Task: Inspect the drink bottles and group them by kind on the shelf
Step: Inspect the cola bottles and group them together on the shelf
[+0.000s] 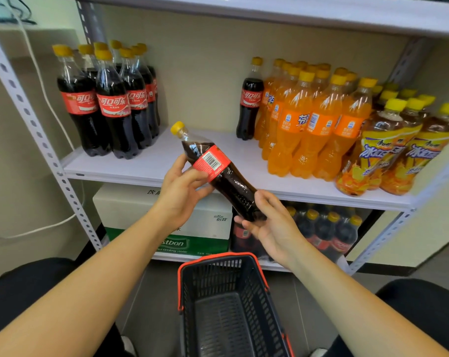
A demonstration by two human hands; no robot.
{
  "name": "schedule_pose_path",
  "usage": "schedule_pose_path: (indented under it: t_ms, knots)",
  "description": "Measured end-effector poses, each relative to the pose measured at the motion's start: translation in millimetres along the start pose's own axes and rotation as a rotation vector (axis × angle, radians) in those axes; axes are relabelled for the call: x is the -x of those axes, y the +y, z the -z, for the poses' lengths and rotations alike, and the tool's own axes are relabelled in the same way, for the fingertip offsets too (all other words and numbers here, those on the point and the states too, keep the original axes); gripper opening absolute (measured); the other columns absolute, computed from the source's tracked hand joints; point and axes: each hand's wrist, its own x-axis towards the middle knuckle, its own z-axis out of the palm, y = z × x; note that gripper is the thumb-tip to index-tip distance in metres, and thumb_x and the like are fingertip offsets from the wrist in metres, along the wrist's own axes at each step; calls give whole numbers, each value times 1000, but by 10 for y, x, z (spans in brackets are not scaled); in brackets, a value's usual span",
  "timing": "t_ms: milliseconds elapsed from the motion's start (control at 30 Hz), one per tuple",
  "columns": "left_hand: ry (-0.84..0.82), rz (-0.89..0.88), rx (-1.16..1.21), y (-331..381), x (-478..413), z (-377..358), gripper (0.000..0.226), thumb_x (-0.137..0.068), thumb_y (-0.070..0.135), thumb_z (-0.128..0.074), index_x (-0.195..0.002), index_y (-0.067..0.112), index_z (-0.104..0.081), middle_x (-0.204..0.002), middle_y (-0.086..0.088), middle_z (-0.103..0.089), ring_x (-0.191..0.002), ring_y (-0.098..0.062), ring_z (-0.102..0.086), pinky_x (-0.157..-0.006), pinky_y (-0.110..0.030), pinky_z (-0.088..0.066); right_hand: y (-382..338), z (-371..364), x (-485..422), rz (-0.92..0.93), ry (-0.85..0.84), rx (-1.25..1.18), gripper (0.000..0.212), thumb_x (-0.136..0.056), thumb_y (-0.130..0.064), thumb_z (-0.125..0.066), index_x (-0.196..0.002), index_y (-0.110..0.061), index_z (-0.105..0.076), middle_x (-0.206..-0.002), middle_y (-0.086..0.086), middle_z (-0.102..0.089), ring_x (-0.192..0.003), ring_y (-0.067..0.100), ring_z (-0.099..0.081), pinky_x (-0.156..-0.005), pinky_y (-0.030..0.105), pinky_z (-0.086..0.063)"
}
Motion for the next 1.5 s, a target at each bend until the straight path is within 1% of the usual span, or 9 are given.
schedule_pose_path:
  t_ms: [200, 333, 500, 633, 767, 867, 1133, 1367, 1500]
  knots:
    - [97, -44, -156, 0, 30, -11, 58, -81, 17, -78, -133, 11, -54, -114, -9, -64, -104, -17, -71, -93, -46, -59, -10, -2, 24, 10, -31, -26, 61, -79, -17, -78, -136, -18, -57, -127, 21, -63, -85, 29, -74, -67, 31, -61]
    - [85, -29, -183, 15, 36, -35, 38, -81, 25, -76, -117, 20, -64, -110, -6, -61, -97, -12, -67, -88, -35, -58, -17, 15, 52, -38, -43, -12, 40, -84, -32, -73, -121, -20, -64, -112, 19, -66, -65, 26, -70, -55, 26, -58]
    - [-64, -9, -25, 33, 29, -15, 62, -80, 4, -61, -137, 24, -47, -108, -10, -59, -103, -26, -61, -97, -48, -53, 11, 14, 29, -144, -65, 78, 65, -87, -64, -56, -131, -16, -61, -107, 20, -75, -59, 18, -67, -51, 25, -55]
    - [-112, -46, -8, 23, 40, -33, 67, -81, -3, -65, -135, 30, -40, -99, -9, -66, -104, -29, -62, -88, -44, -56, -16, 24, 3, -218, -47, 35, 78, -83, -71, -52, -130, -10, -63, -111, 21, -75, -80, 23, -76, -62, 30, -60]
    - [9, -55, -77, 23, 64, -42, 78, -78, 4, -78, -143, 27, -40, -118, -20, -64, -111, -31, -66, -90, -51, -58, -61, 15, 12, -116, -145, -133, 46, -88, -30, -72, -129, -10, -67, -134, 19, -64, -116, 30, -69, -87, 43, -60]
    - [99, -84, -170, -2, 60, -48, 72, -76, 18, -85, -137, 29, -50, -123, -9, -66, -112, -23, -68, -85, -48, -61, -42, 20, 4, -45, -135, -113, 56, -82, -4, -74, -137, -6, -59, -139, 21, -59, -120, 31, -67, -90, 42, -59]
    - [51, -22, -79, 43, -1, -26, 57, -82, 19, -65, -134, 33, -47, -100, 7, -70, -91, -14, -69, -80, -36, -59, 30, 7, 18, -109, -93, -123, 37, -85, -26, -71, -119, -12, -71, -110, 18, -74, -100, 33, -74, -81, 41, -64]
    - [128, -42, -87, 89, 41, -27, 62, -79, 17, -73, -133, 27, -45, -99, 3, -72, -95, -24, -69, -80, -42, -59, 51, 73, 0, -205, -131, 196, 58, -85, -54, -64, -128, -16, -64, -122, 21, -72, -110, 35, -72, -93, 50, -59]
    - [101, -100, -247, 78, 99, -73, 64, -75, 17, -80, -130, 28, -50, -103, -1, -74, -98, -22, -72, -81, -42, -61, 71, 57, -30, 39, -64, 571, 78, -77, -46, -81, -147, -25, -52, -134, -2, -66, -118, 13, -65, -102, 38, -52]
